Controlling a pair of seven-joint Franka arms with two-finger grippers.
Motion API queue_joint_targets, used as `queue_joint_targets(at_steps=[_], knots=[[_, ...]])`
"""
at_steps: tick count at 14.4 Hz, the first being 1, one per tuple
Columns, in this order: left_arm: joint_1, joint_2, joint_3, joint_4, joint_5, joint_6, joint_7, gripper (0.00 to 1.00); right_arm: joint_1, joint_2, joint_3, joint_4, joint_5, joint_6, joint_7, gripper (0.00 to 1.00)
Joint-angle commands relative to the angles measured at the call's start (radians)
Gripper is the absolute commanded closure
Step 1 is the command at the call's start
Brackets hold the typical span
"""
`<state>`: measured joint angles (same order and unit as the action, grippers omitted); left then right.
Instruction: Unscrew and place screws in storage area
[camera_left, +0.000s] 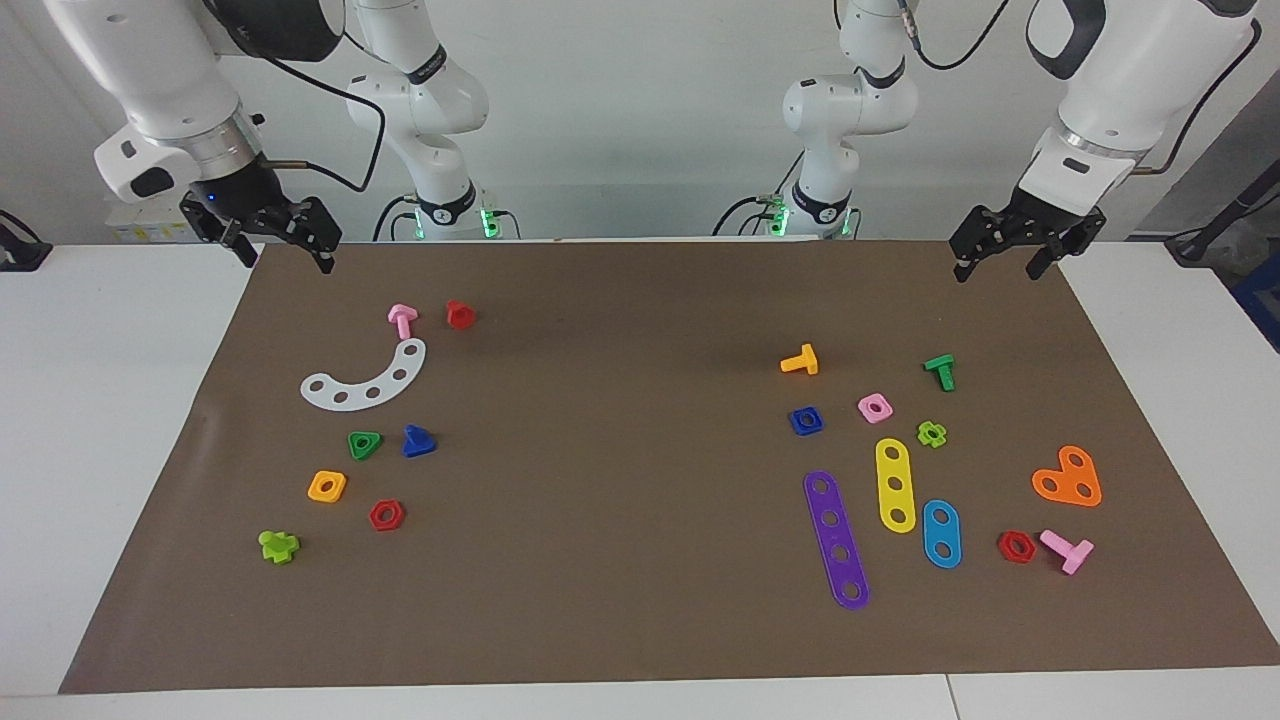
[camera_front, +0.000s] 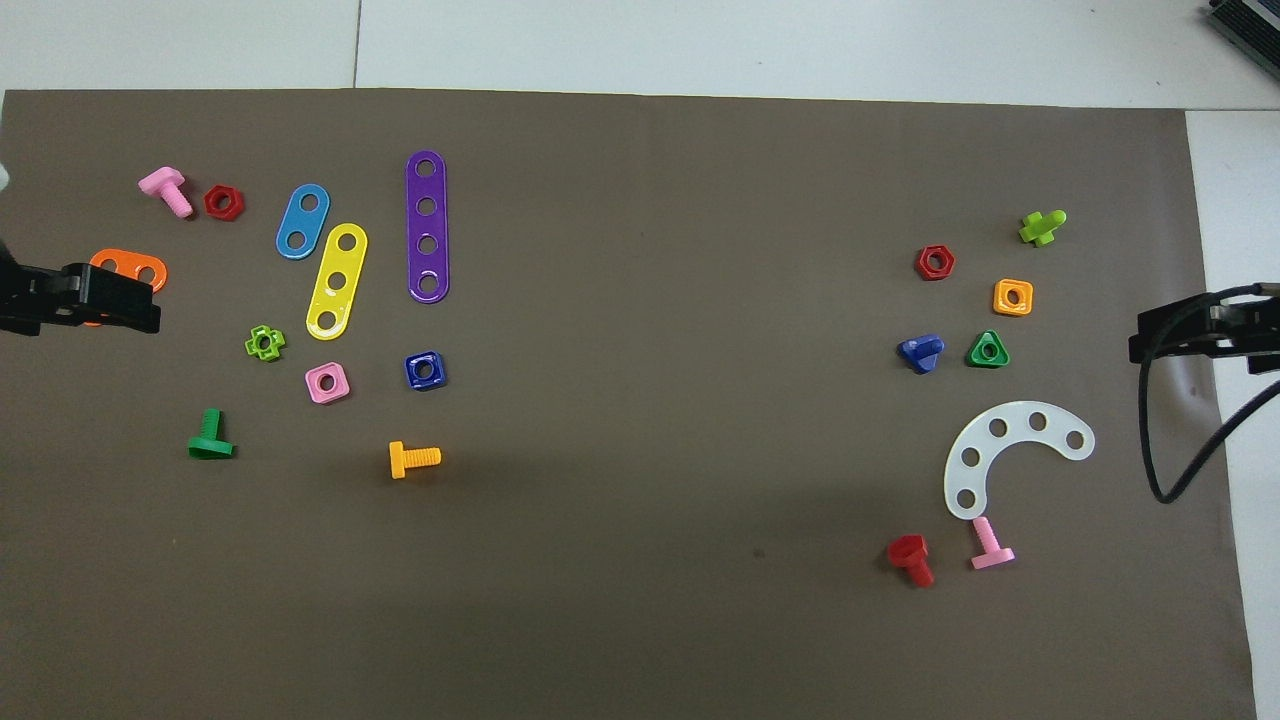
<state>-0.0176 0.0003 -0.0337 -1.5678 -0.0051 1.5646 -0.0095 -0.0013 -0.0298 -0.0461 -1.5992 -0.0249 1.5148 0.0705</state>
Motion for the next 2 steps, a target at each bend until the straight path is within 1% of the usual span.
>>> queue_joint_targets(at_steps=[1,2], knots=[[0.005,-0.032,0.003,-0.040,-0.018,0.011,0.003,0.00,-0.006,-0.016,0.009,-0.016,0.003,0.005,-0.006,0.00],[0.005,-0.032,0.003,-0.040,-0.018,0.011,0.003,0.00,-0.006,-0.018,0.008,-0.018,0.003,0.005,-0.006,0.00]])
